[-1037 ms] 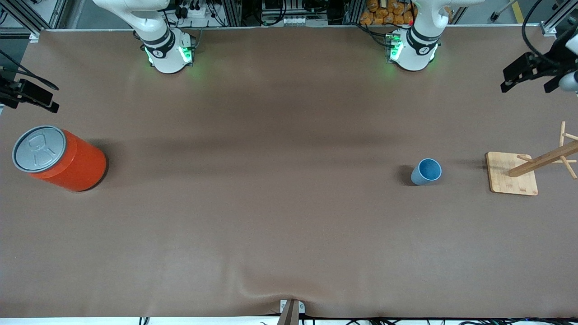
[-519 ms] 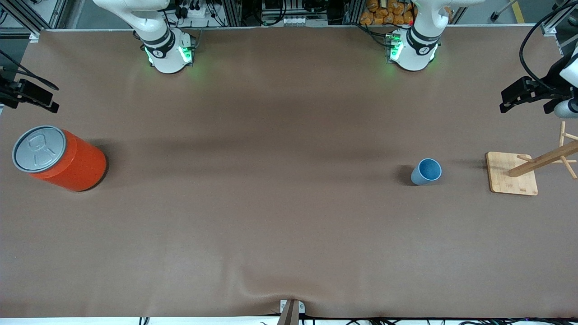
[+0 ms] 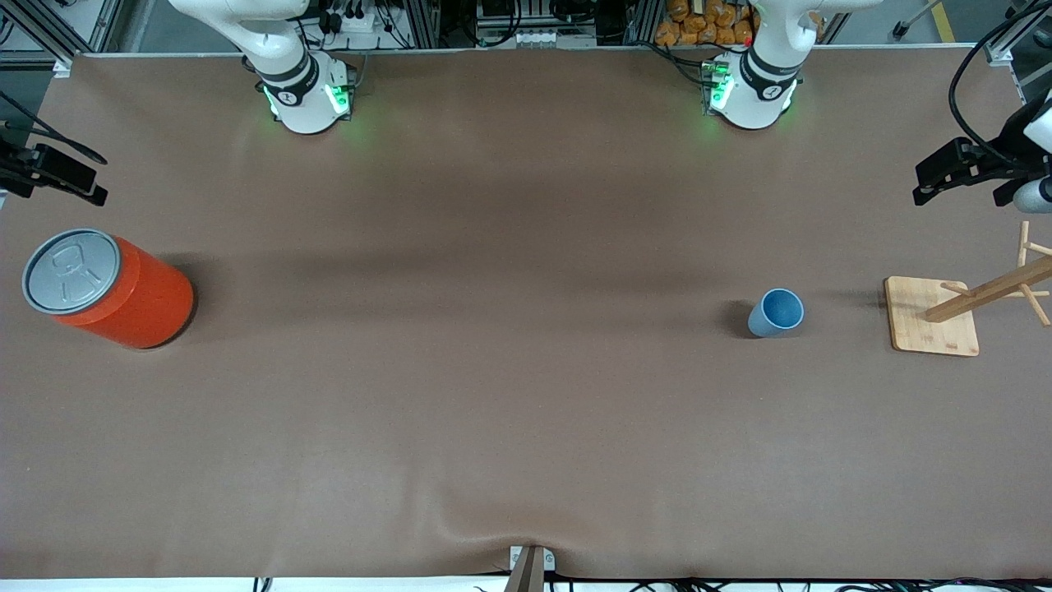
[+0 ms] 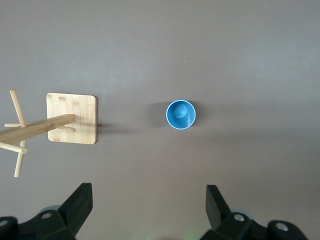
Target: Flip cup
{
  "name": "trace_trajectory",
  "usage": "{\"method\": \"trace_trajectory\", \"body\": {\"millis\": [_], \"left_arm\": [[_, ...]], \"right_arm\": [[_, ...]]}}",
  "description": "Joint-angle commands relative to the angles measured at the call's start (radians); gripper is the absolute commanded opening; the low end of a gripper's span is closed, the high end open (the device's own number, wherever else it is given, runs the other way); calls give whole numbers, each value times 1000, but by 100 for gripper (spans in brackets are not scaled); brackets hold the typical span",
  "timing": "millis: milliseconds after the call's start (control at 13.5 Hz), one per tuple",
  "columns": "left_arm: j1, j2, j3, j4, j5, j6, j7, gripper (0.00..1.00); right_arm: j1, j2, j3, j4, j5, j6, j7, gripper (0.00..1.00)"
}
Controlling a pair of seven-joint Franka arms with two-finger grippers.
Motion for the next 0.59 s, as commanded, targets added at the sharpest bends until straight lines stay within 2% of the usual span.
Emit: {"method": "trace_trajectory", "body": {"millis": [0, 222, 519], "left_arm": [[4, 2, -3, 17, -14, -18, 27, 100], [3, 1, -3, 11, -40, -20, -83, 100], [4, 5, -3, 9, -37, -20, -68, 100]], "right_arm": [[-3, 4, 3, 13, 3, -5, 11, 100], [-3, 4, 3, 13, 3, -5, 11, 100], [-1, 4, 3, 13, 3, -5, 11, 100]]}}
